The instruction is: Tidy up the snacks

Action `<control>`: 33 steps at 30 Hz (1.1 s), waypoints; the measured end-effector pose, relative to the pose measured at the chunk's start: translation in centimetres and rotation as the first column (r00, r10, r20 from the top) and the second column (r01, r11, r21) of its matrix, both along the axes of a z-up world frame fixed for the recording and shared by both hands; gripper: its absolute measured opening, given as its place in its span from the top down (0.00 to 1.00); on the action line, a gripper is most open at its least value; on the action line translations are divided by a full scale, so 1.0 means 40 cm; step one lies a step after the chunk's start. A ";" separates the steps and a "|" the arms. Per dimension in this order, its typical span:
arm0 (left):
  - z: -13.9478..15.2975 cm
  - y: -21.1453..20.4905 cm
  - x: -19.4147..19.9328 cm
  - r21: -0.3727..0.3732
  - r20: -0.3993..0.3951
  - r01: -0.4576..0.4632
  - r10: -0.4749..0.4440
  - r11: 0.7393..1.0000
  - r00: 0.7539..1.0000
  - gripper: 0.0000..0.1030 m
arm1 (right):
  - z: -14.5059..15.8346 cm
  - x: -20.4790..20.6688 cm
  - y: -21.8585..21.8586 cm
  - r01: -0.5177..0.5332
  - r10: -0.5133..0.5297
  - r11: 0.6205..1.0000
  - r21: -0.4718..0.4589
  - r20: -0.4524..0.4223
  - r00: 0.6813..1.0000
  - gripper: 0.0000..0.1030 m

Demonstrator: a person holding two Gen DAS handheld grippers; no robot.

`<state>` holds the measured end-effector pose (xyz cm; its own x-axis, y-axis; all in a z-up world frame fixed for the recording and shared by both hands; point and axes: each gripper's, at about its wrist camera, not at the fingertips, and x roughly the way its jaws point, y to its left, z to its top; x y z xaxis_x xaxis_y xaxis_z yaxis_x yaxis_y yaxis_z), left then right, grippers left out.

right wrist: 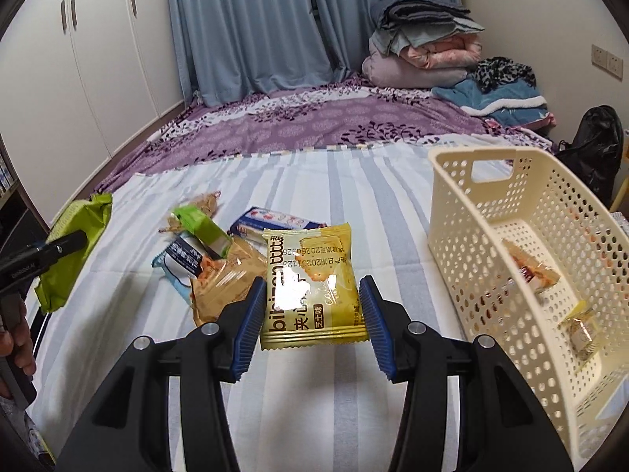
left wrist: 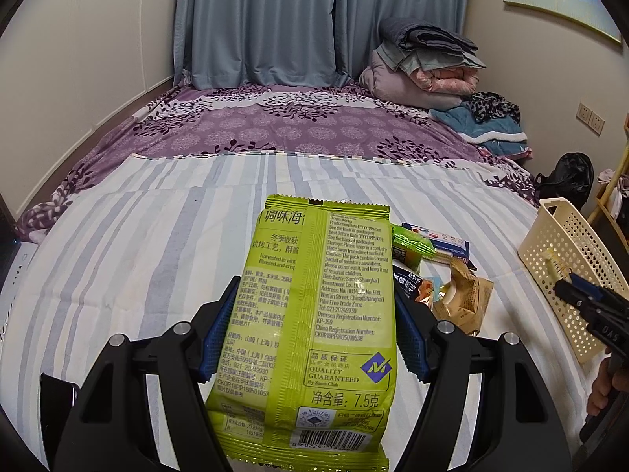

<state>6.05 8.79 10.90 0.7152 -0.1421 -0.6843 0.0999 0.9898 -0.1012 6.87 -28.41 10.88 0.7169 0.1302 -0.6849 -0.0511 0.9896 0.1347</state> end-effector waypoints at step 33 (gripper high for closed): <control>0.092 -0.158 -0.066 0.039 0.060 0.115 -0.118 0.993 0.991 0.30 | -0.013 -0.178 -0.111 0.040 -0.040 0.999 0.030 0.024 0.999 0.52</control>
